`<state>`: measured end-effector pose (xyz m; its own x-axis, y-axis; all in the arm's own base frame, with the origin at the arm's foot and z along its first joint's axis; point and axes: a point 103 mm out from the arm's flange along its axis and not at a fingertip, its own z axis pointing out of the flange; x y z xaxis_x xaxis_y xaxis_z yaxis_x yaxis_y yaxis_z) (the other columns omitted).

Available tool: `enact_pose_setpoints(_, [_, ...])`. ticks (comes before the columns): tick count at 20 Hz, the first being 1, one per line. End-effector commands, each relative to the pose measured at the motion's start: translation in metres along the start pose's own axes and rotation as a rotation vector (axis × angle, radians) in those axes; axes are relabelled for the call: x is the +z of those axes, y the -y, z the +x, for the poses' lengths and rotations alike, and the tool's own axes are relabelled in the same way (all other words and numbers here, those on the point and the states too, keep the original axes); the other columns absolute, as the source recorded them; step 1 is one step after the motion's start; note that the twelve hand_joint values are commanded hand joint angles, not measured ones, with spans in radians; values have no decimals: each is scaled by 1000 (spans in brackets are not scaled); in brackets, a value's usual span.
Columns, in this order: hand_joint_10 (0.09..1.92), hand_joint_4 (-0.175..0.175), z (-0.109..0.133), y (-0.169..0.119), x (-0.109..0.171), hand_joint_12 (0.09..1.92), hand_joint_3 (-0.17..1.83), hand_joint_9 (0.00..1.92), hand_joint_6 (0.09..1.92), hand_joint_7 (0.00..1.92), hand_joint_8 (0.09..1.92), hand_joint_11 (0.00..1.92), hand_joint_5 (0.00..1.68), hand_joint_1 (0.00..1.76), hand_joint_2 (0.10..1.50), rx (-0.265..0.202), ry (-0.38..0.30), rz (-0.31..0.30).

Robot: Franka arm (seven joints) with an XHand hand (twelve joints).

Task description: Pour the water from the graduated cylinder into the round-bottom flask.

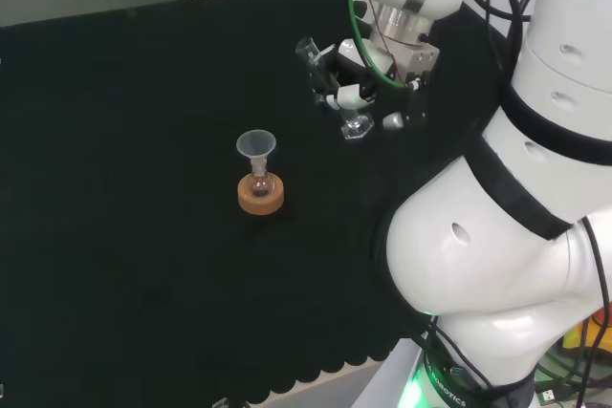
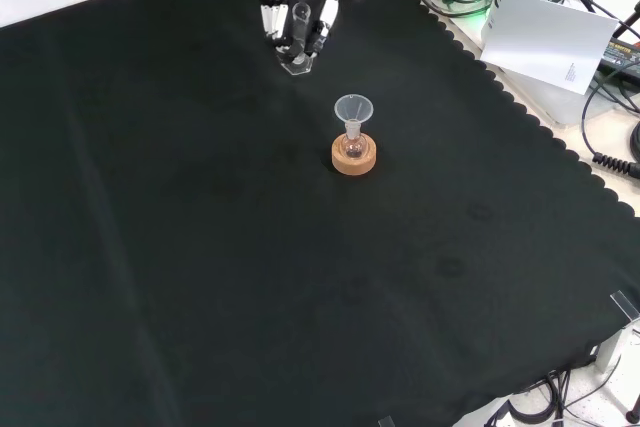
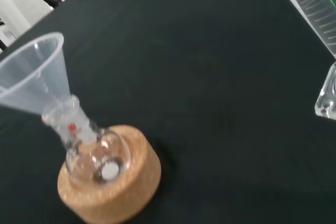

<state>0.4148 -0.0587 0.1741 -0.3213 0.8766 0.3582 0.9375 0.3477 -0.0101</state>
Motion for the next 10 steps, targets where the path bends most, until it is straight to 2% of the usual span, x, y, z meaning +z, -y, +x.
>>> enact_pose_setpoints(1, [111, -84, 21, 36, 10, 747, -2, 1374, 1150, 1070, 565, 1284, 888, 1093, 1170, 22, 113, 88])
enact_pose_setpoints(6, [109, -84, 32, 36, 17, 747, -2, 1376, 1147, 1073, 563, 1286, 890, 1093, 1169, 40, 211, 179])
enact_pose_setpoints(10, [107, -84, 43, 33, 17, 746, -3, 1379, 1143, 1077, 559, 1287, 893, 1094, 1168, 66, 279, 195])
